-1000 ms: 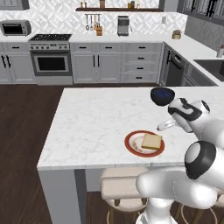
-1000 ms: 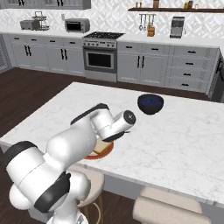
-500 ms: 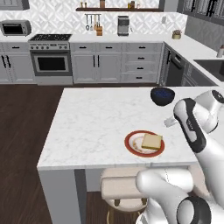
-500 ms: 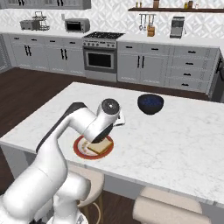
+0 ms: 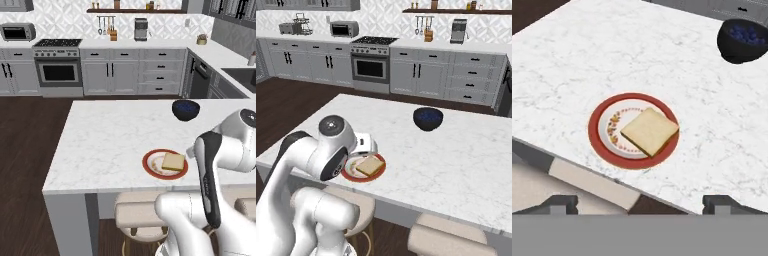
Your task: Start the toaster. Once the lever pops up, take the bread to the plate on the dining counter.
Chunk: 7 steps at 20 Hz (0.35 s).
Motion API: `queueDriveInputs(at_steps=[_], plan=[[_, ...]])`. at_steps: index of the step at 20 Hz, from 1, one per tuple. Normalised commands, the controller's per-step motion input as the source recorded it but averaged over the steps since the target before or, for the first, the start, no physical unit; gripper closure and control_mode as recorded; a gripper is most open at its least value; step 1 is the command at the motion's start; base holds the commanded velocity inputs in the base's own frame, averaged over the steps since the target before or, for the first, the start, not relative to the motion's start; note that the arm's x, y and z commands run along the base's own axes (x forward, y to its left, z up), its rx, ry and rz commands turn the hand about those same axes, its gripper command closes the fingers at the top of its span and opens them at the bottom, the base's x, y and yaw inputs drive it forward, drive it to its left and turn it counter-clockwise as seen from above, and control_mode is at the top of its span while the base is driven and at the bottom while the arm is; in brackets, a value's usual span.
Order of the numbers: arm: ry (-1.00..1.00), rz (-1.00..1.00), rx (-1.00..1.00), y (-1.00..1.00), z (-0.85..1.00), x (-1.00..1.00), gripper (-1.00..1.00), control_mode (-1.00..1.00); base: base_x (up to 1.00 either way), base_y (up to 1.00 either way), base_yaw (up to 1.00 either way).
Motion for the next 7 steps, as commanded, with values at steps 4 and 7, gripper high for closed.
queueDriveInputs(at_steps=[4,7], plan=[[0.27,-0.15,-0.02,0.14,0.36,-0.74,-1.0,-1.0,0.0,0.0,0.0],[0.27,-0.11,-0.04,0.2,0.21,-0.6,-1.0,-1.0,0.0,0.0,0.0]])
